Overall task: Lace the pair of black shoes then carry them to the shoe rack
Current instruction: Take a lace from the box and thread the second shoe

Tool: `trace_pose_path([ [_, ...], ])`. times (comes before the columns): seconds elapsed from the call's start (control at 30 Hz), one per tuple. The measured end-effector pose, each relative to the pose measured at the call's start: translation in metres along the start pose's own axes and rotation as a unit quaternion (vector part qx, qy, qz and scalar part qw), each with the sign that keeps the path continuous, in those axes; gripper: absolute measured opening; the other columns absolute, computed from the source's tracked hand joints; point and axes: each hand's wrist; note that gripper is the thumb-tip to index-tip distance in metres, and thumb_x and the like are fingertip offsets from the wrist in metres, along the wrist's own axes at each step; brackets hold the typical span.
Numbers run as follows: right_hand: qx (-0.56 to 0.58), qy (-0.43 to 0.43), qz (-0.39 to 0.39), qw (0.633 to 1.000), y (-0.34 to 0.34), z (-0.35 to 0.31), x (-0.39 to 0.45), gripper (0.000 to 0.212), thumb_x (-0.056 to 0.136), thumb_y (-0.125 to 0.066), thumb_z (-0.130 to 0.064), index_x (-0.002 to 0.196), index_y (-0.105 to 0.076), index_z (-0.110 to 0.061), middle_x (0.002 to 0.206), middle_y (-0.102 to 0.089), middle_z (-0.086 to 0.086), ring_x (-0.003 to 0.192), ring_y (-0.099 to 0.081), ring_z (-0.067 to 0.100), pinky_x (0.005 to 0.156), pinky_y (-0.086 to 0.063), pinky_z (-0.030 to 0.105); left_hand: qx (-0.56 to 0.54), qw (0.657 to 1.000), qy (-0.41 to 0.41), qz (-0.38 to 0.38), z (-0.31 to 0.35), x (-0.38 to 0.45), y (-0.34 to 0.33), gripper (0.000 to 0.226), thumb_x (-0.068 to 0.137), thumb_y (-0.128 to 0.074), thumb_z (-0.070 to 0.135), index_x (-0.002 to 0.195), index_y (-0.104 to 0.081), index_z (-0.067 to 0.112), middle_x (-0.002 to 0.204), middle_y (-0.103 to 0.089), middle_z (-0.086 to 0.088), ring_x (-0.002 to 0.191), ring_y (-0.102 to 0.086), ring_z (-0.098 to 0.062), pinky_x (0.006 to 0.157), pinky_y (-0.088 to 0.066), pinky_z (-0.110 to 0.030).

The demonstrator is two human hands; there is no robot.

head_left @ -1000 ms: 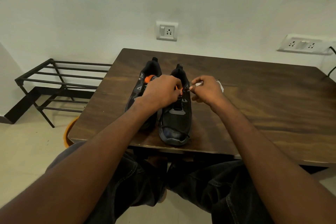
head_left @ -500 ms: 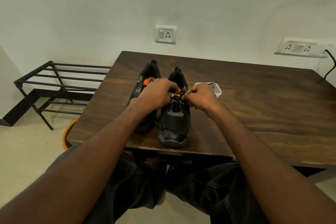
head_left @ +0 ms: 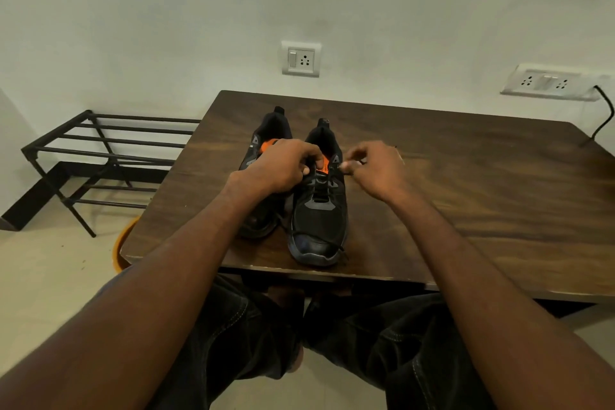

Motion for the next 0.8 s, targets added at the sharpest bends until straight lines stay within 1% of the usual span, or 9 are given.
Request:
trace_pose_path([
  [0.1,-0.058,0.031,-0.052,0.996,-0.01,-0.009,-0.003,0.009,0.09,-0.081,-0.031,0.095,-0.08,-0.024,0.097,-0.073,-0.004,0.087,-0.066,0.014,0.074,-0.054,0.034,0.003,1.0,-0.005,0.003,0.0,-0.002,0.0,0.035,0.096,-0.061,0.0,0.121,-0.067,0.023,0.085,-0.055,0.012,0.077,-0.052,-0.005,0.079,-0.039,-0.025],
  [0.2,-0.041,0.023,-0.047,0.998,-0.01,-0.007,-0.002,0.004,0.09,-0.08,-0.03,0.086,-0.08,-0.029,0.092,-0.075,-0.009,0.09,-0.068,0.012,0.079,-0.056,0.035,0.005,1.0,-0.006,0.008,0.001,-0.004,0.0,0.036,0.094,-0.064,0.001,0.122,-0.066,0.024,0.081,-0.052,0.012,0.074,-0.05,-0.005,0.082,-0.042,-0.028],
  [0.27,0.045,-0.027,0.015,0.999,-0.006,-0.004,-0.001,0.002,0.09,-0.08,-0.03,0.089,-0.081,-0.03,0.09,-0.074,-0.014,0.09,-0.069,0.009,0.081,-0.056,0.033,0.003,1.0,-0.004,0.008,0.001,-0.005,0.001,0.035,0.094,-0.064,0.0,0.118,-0.066,0.026,0.08,-0.054,0.01,0.074,-0.052,-0.007,0.082,-0.044,-0.029],
  [0.33,0.178,-0.122,0.141,0.966,0.01,-0.001,0.002,0.004,0.091,-0.078,-0.028,0.092,-0.082,-0.029,0.091,-0.075,-0.013,0.09,-0.071,0.011,0.084,-0.059,0.035,-0.003,1.0,0.0,0.014,0.002,-0.005,0.003,0.033,0.094,-0.064,0.0,0.112,-0.067,0.028,0.081,-0.057,0.01,0.076,-0.055,-0.007,0.083,-0.046,-0.029],
  [0.43,0.076,-0.138,0.224,0.962,0.026,0.004,0.004,0.017,0.093,-0.073,-0.02,0.108,-0.078,-0.026,0.119,-0.067,-0.003,0.103,-0.069,0.02,0.087,-0.049,0.029,-0.009,1.0,0.005,0.011,0.002,-0.005,0.004,0.031,0.094,-0.066,0.002,0.107,-0.066,0.031,0.082,-0.058,0.01,0.078,-0.056,-0.007,0.084,-0.047,-0.029],
  [0.53,-0.058,-0.037,0.137,0.988,0.016,-0.002,-0.002,0.041,0.09,-0.077,-0.018,0.13,-0.069,-0.019,0.152,-0.043,0.001,0.12,-0.061,0.023,0.091,-0.042,0.026,-0.011,1.0,0.004,0.012,0.003,-0.005,0.004,0.031,0.094,-0.066,0.002,0.109,-0.067,0.029,0.081,-0.058,0.01,0.077,-0.056,-0.006,0.083,-0.045,-0.028],
  [0.6,-0.071,0.016,0.067,0.995,0.004,-0.006,-0.004,0.035,0.088,-0.082,-0.028,0.122,-0.075,-0.021,0.153,-0.043,-0.002,0.125,-0.056,0.02,0.096,-0.046,0.029,-0.005,1.0,0.001,0.014,0.003,-0.005,0.004,0.031,0.094,-0.066,0.002,0.111,-0.068,0.028,0.081,-0.057,0.01,0.076,-0.055,-0.006,0.083,-0.046,-0.029],
  [0.7,-0.027,0.02,-0.033,0.999,-0.005,-0.01,-0.003,0.007,0.087,-0.083,-0.032,0.086,-0.079,-0.027,0.117,-0.069,-0.005,0.103,-0.065,0.013,0.067,-0.044,0.025,0.005,1.0,-0.003,0.018,0.004,-0.004,0.003,0.034,0.094,-0.066,0.002,0.117,-0.068,0.027,0.078,-0.054,0.012,0.073,-0.053,-0.005,0.084,-0.047,-0.029],
  [0.8,0.002,-0.024,-0.016,1.0,-0.008,-0.008,-0.003,0.019,0.09,-0.08,-0.029,0.073,-0.073,-0.031,0.088,-0.073,-0.006,0.084,-0.067,0.011,0.064,-0.046,0.026,0.007,1.0,-0.005,0.018,0.002,-0.003,0.003,0.035,0.094,-0.067,0.002,0.118,-0.068,0.026,0.079,-0.056,0.011,0.075,-0.055,-0.006,0.088,-0.05,-0.032],
])
Point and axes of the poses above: each hand's wrist, its own x-axis towards the middle knuckle, its own y-axis out of the back of the hand, z = x × y
